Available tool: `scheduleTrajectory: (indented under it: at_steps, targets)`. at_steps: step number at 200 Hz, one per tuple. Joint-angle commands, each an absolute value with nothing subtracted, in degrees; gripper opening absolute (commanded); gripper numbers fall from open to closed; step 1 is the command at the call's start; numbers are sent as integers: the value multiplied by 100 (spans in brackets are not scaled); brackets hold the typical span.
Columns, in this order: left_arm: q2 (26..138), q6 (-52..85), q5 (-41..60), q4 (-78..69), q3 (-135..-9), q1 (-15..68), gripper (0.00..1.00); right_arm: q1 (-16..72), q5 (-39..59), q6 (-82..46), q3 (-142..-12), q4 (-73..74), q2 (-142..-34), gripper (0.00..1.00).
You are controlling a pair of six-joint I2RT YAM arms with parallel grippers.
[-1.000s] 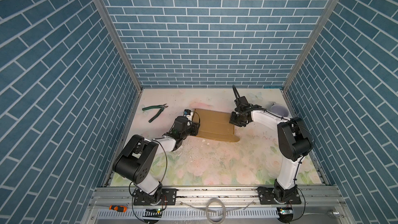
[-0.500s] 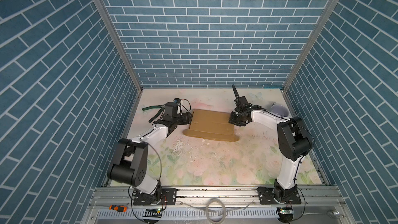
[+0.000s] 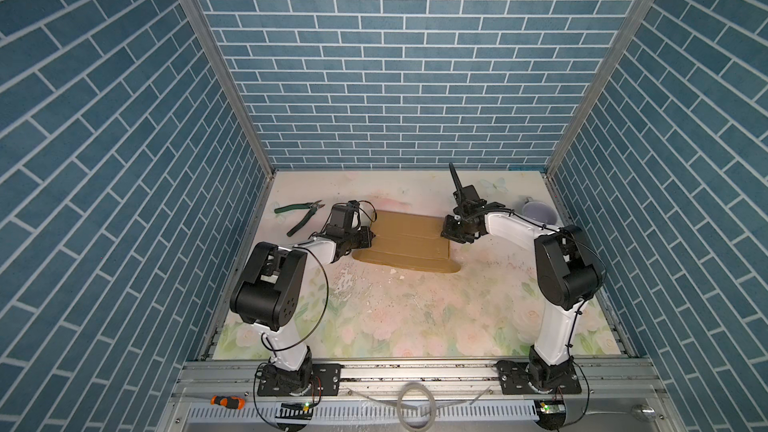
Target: Fold the paper box
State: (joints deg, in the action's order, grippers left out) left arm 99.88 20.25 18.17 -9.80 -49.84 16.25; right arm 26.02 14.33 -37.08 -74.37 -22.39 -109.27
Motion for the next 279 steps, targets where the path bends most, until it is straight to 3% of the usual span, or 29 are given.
scheduleTrajectory:
  at_steps: [1, 17, 43, 83, 122, 173, 227, 247, 279]
  targets:
    - [10234, 1909, 2022, -403, -4775, 1629, 16, 2474, 2652, -3391, -6901, -2128, -10880, 45]
    - [10212, 1864, 2045, -349, -4766, 1586, 16, 2244, 3084, -3290, -6666, -1972, -10491, 66]
    - [10294, 1852, 2016, -232, -4804, 1573, 16, 1873, 3581, -3347, -6144, -1722, -10203, 80]
    - [10535, 1990, 2180, 78, -4830, 1311, 13, 1867, 4137, -4138, -5342, -531, -10266, 89]
    - [10915, 2126, 2539, 583, -5218, 1136, 12, 1991, 4509, -5096, -4851, 799, -10410, 91]
    - [10758, 2086, 2522, 278, -5061, 1115, 13, 2285, 4774, -6198, -4735, 2320, -10561, 81]
    - [9529, 2601, 2871, -1711, -4465, 1124, 58, 2180, 4579, -7415, -4350, 3675, -10276, 54]
    - [8994, 2492, 2655, -1656, -4544, 1123, 67, 2158, 4622, -7752, -4239, 4050, -10257, 48]
    - [7858, 1468, 1731, -411, -5069, 1127, 81, 2083, 4786, -8369, -4148, 4537, -10064, 44]
